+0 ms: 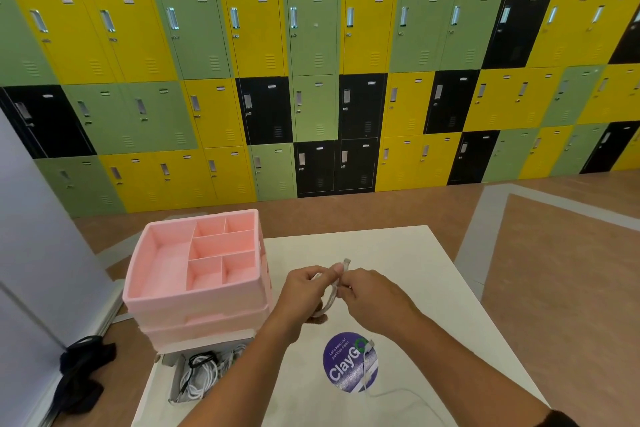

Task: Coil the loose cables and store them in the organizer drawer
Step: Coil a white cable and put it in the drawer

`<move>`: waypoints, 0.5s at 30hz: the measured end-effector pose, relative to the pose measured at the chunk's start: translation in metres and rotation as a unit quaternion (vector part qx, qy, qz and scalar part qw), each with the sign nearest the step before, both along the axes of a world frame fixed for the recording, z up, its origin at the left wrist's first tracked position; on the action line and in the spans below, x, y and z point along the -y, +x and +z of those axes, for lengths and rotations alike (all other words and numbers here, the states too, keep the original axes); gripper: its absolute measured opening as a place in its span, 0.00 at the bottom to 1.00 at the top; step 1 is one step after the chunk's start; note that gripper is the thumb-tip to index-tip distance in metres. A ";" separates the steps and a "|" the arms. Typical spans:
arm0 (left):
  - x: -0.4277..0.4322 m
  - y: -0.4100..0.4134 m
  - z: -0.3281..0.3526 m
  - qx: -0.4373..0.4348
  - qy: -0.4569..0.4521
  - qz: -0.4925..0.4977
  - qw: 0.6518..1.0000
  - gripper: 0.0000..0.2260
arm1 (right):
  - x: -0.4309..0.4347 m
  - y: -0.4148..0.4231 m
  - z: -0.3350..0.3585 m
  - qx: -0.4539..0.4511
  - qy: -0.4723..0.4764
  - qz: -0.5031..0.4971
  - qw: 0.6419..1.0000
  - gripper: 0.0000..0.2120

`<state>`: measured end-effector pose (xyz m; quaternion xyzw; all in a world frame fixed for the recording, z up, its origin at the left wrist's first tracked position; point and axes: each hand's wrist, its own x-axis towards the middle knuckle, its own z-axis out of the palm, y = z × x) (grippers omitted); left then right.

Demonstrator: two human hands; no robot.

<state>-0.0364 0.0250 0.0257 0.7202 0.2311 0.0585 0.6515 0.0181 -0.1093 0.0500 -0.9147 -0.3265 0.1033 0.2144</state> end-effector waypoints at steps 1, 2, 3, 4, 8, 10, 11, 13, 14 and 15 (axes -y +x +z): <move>0.002 0.001 0.002 0.002 -0.011 -0.015 1.000 0.15 | 0.000 0.000 0.001 0.004 -0.004 0.002 1.000 0.12; 0.003 0.002 0.004 0.006 -0.015 -0.026 1.000 0.15 | -0.001 0.000 0.001 0.011 -0.012 0.007 1.000 0.12; 0.003 0.003 0.006 0.011 -0.003 -0.029 1.000 0.15 | -0.001 0.000 0.001 0.018 -0.022 0.013 0.999 0.12; 0.002 0.005 0.006 0.015 0.021 -0.028 0.999 0.14 | -0.002 -0.001 0.001 0.024 -0.032 0.020 0.999 0.12; -0.005 0.008 0.002 0.018 0.071 -0.009 0.997 0.16 | -0.001 -0.001 0.003 0.049 -0.022 0.025 0.998 0.11; -0.006 0.007 0.000 0.029 0.043 -0.013 0.999 0.17 | 0.000 0.003 0.002 0.063 -0.001 0.015 0.998 0.10; -0.006 0.007 0.000 0.038 0.008 -0.021 0.999 0.17 | 0.000 0.005 0.002 0.073 0.005 0.009 0.997 0.09; -0.006 0.005 0.002 0.055 -0.065 -0.034 0.996 0.15 | 0.002 0.009 0.000 0.098 0.015 0.001 0.995 0.09; -0.006 0.004 0.004 0.063 -0.084 -0.037 0.994 0.15 | 0.004 0.012 -0.002 0.116 0.023 0.001 0.993 0.10; -0.006 0.004 0.004 0.072 -0.092 -0.038 0.992 0.14 | 0.005 0.014 -0.004 0.134 0.030 0.004 0.991 0.11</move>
